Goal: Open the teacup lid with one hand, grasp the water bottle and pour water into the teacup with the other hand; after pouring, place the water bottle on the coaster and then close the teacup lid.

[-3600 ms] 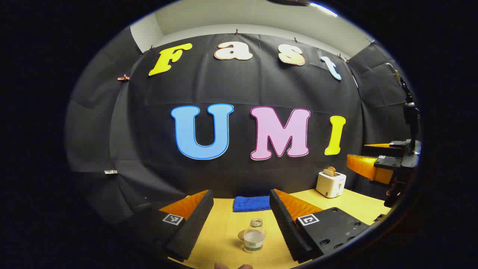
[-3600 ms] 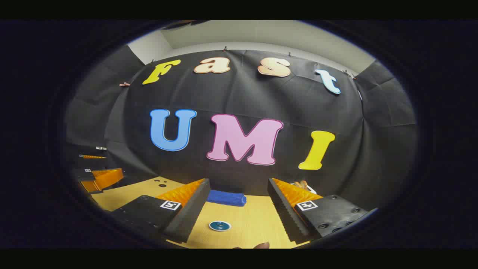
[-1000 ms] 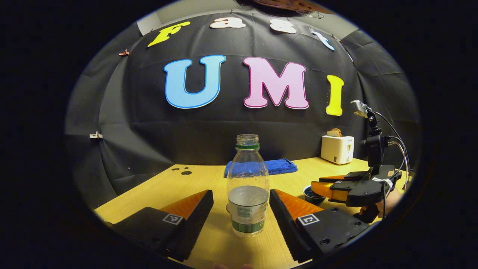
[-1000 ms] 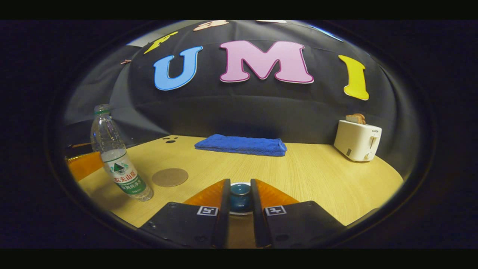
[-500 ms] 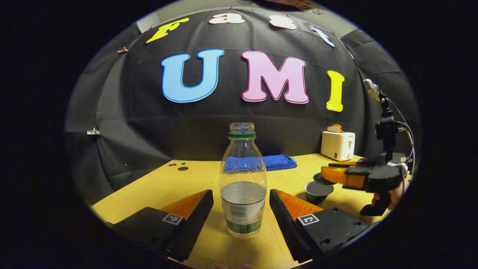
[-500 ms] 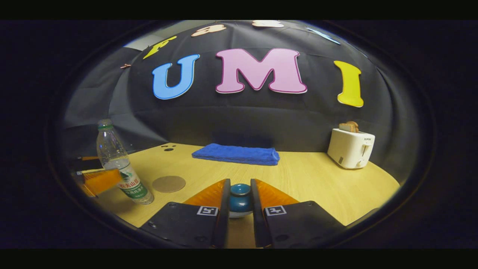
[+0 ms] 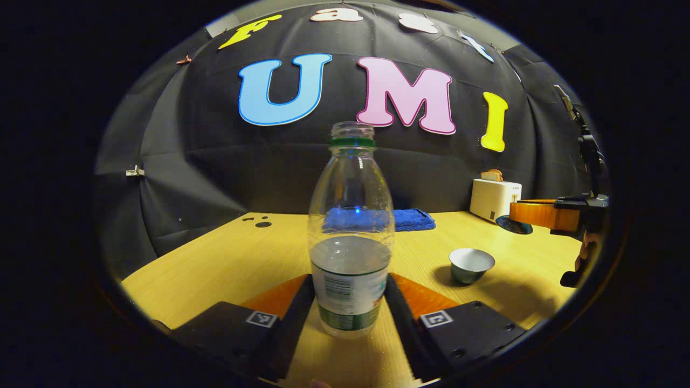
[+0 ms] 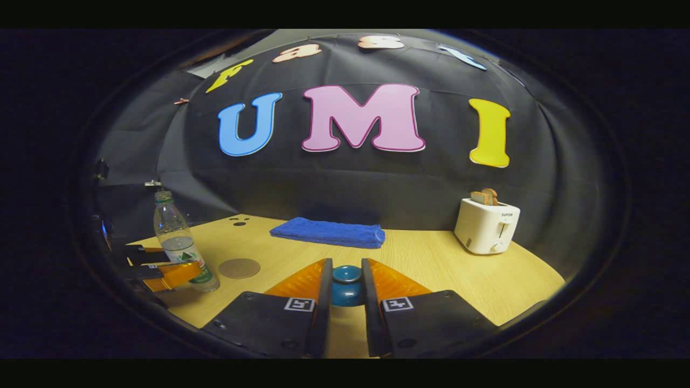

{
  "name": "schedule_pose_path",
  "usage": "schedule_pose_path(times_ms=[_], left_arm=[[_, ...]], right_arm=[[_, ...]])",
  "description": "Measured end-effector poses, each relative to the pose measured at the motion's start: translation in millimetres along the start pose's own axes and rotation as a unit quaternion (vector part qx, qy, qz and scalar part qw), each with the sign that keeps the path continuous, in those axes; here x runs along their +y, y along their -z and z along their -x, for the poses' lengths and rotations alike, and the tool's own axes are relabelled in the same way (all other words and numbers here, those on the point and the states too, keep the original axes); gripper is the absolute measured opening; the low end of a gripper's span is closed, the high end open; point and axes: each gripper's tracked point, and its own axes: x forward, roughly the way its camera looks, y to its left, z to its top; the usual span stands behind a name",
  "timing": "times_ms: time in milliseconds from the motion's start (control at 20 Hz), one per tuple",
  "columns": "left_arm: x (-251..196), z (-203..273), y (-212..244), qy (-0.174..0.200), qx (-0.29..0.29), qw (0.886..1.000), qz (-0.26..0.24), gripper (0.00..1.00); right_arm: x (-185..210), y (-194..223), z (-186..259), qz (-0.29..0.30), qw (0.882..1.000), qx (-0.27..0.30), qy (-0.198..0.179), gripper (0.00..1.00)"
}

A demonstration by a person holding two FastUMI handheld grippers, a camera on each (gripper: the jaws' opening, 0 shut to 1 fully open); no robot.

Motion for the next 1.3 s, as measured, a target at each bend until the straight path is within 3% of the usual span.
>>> schedule_pose_path(times_ms=[50,200,250,300,400,450,500,750,850,950,1000,1100,1150,1200,1300], left_arm=[[-1,1,2,-0.001,0.004,1.000,-0.003,0.79],[7,0,-8,-0.022,0.010,0.999,-0.041,0.77],[10,-1,-13,-0.030,0.008,0.997,-0.066,0.76],[13,-3,-20,-0.041,0.004,0.995,-0.095,0.72],[13,-10,-35,-0.046,-0.001,0.986,-0.157,0.80],[13,-14,-38,-0.048,-0.001,0.980,-0.195,0.76],[11,-18,-41,-0.049,-0.001,0.972,-0.231,0.75],[-9,-35,-47,-0.038,0.005,0.923,-0.383,0.75],[-17,-44,-41,-0.030,0.019,0.910,-0.414,0.71],[-23,-50,-33,-0.022,0.035,0.898,-0.438,0.75],[-26,-53,-32,-0.019,0.040,0.890,-0.454,0.75],[-33,-58,-34,-0.016,0.039,0.866,-0.499,0.75],[-35,-59,-33,-0.015,0.037,0.853,-0.520,0.75],[-39,-60,-32,-0.015,0.036,0.842,-0.538,0.75],[-40,-62,-27,-0.013,0.044,0.823,-0.566,0.75]], right_arm=[[-6,1,1,0.003,1.000,0.000,0.005,0.31],[-22,4,5,0.010,1.000,0.002,0.019,0.31],[-29,6,8,0.011,1.000,0.003,0.026,0.35],[-36,6,9,0.009,1.000,0.003,0.029,0.22],[-46,7,12,0.010,0.999,0.001,0.034,0.31],[-52,8,14,0.013,0.999,0.002,0.036,0.27],[-55,10,15,0.012,0.999,0.002,0.036,0.31],[-79,15,23,0.004,0.999,0.002,0.042,0.27],[-86,17,26,0.001,0.999,0.002,0.042,0.27],[-93,18,30,0.001,0.999,0.001,0.042,0.31],[-96,18,31,0.001,0.999,0.000,0.043,0.27],[-101,19,33,-0.002,0.999,-0.001,0.043,0.31],[-104,21,34,-0.002,0.999,0.000,0.042,0.27],[-107,22,35,-0.001,0.999,0.001,0.041,0.31],[-113,21,37,0.000,0.999,0.000,0.042,0.27]])
